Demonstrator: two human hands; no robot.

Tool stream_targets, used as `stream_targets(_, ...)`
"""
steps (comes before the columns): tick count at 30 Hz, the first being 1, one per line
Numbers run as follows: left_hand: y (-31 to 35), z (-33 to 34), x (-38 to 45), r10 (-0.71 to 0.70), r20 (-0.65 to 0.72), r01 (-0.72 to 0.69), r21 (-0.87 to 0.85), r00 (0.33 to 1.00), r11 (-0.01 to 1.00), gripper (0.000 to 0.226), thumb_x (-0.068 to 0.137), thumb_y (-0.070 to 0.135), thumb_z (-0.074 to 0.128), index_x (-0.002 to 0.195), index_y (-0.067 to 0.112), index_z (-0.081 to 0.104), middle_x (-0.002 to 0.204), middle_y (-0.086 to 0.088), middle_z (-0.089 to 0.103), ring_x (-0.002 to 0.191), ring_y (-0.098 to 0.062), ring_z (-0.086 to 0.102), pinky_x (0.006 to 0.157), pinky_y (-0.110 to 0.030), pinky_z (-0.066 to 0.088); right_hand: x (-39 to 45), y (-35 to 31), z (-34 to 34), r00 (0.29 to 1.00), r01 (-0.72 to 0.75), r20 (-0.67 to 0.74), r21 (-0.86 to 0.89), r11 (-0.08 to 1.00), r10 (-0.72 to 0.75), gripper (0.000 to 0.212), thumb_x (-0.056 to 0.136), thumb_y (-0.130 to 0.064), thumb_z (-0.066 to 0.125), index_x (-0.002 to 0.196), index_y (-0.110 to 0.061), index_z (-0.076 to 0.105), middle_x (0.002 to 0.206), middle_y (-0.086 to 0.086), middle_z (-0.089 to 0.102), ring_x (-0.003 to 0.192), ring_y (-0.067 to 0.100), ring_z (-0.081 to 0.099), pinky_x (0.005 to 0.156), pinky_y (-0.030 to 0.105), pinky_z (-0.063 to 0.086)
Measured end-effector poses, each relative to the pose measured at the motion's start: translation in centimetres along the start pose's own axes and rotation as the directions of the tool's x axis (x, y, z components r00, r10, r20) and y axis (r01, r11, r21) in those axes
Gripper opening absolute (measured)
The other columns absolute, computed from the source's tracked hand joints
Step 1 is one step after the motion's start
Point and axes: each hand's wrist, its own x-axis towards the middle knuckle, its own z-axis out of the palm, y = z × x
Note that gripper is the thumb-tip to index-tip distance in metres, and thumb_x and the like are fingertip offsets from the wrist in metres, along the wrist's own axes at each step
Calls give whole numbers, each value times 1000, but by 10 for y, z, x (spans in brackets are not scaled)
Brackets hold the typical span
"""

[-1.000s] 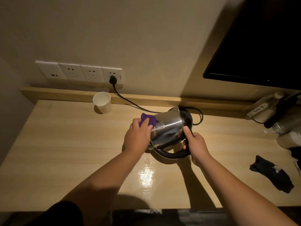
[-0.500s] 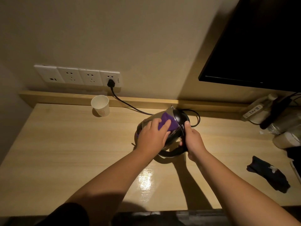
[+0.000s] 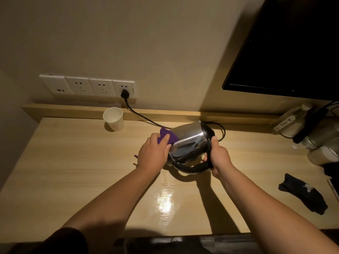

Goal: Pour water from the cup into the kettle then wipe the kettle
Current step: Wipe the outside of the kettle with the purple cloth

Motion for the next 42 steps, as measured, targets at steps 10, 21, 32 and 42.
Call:
stream_targets(10,66,-6,21,323,17,-323,40,946,945,47,89,35,62,130,19,45,117,-14,53,99,-27,54,74,-35,47,-4,3,6,999,-41,-31,67,997,43,49,101,-50,34,96,-11,63,68,8,58,58,18,54,62,36,53)
stream_targets(21,-7,-6,-30,221,104,-230,78,970,970,57,79,25,77,129,15,53,113,-16,60,94,-29,60,68,-35,53,-5,3,0,994,-110,0,169,980,112,44,102,-44,36,99,-9,62,67,4,51,55,13,47,54,27,45)
stream_targets(32,73,-14,26,468,185,-487,74,864,871,71,80,35,73,138,22,35,131,-12,44,114,-27,44,93,-40,43,-4,2,4,997,-65,-36,84,994,69,47,102,-48,36,98,-9,63,73,11,63,57,19,57,63,37,53)
stream_targets(42,18,-1,-20,506,227,-535,83,832,841,85,65,21,85,138,18,41,125,-12,51,107,-27,49,83,-37,48,0,8,4,992,-125,7,56,991,125,53,101,-49,34,101,-7,65,67,6,60,55,16,55,52,30,48)
